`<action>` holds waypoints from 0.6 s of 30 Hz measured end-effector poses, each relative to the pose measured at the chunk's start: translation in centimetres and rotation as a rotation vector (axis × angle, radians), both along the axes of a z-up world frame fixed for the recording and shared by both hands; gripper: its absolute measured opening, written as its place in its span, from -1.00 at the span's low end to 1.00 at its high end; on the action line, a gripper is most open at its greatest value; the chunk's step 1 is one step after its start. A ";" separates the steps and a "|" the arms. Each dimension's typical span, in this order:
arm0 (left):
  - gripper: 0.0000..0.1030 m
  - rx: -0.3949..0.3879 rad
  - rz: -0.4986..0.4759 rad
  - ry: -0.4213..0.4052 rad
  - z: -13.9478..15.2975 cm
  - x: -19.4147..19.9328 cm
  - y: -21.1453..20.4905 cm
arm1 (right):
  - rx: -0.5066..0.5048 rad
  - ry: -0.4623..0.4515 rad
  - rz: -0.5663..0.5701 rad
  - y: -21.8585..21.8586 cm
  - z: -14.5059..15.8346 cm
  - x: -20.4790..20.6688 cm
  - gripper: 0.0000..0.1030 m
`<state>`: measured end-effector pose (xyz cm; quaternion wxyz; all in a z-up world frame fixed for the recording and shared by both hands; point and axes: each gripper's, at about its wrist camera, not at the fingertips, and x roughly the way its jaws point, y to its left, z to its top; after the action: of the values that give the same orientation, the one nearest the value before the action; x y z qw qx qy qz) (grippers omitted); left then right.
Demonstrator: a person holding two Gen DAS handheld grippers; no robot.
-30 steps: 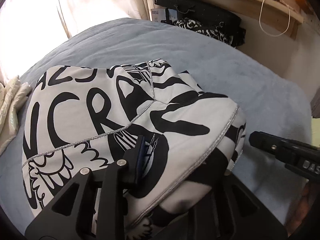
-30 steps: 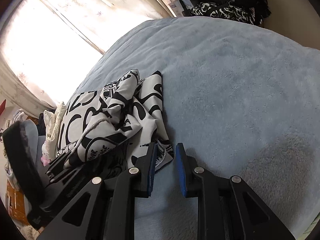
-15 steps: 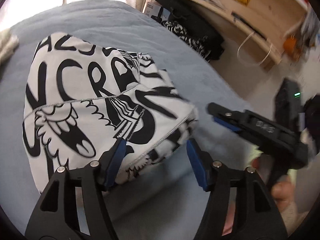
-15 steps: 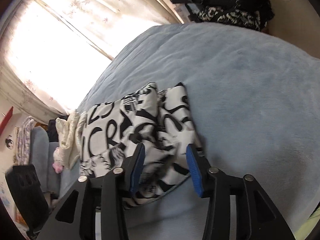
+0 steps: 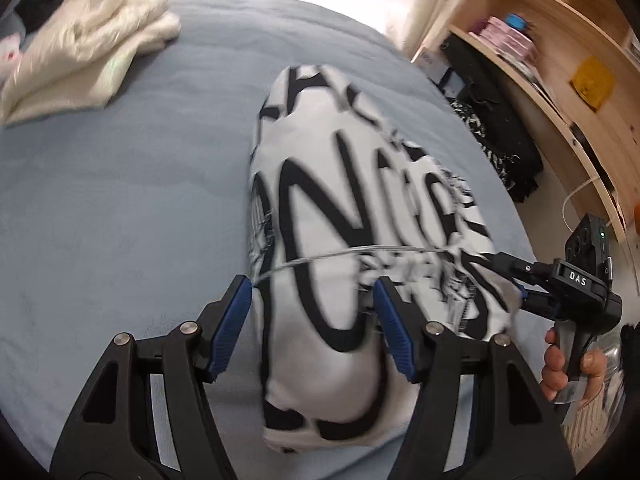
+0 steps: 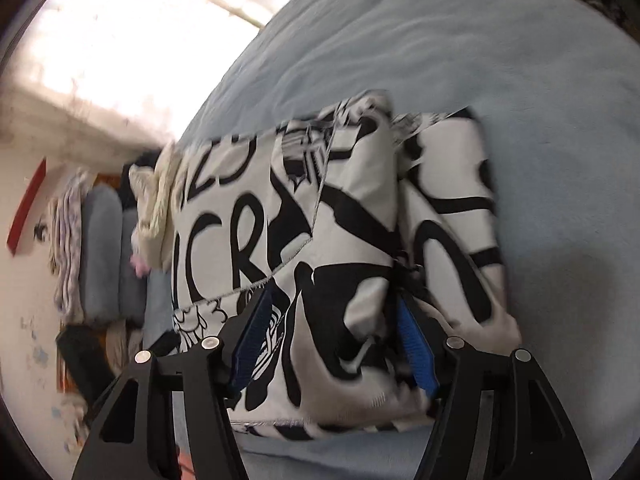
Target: Fold large clothes
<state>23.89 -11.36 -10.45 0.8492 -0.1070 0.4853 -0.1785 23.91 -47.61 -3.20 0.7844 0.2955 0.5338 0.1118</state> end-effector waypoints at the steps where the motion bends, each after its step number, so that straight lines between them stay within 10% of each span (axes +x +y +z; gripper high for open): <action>1: 0.17 -0.034 -0.007 0.013 -0.7 0.5 0.3 | 0.001 0.009 0.003 0.0 -0.4 0.5 0.04; 8: 0.32 0.001 -0.021 0.012 -3.7 2.5 -1.0 | -0.050 -0.039 0.036 0.5 0.2 1.5 -0.68; 14: 0.49 0.106 -0.080 -0.057 -3.3 2.1 -4.9 | -0.206 -0.216 -0.002 0.5 7.1 -3.5 -0.76; 18: 0.59 0.282 -0.124 -0.178 -3.9 0.2 -8.6 | -0.307 -0.146 -0.014 0.5 5.6 -4.2 -0.76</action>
<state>24.09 -20.00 -14.32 0.8827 0.0596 0.4343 -0.1694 19.72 -47.16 2.36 0.8577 0.1670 0.4843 0.0446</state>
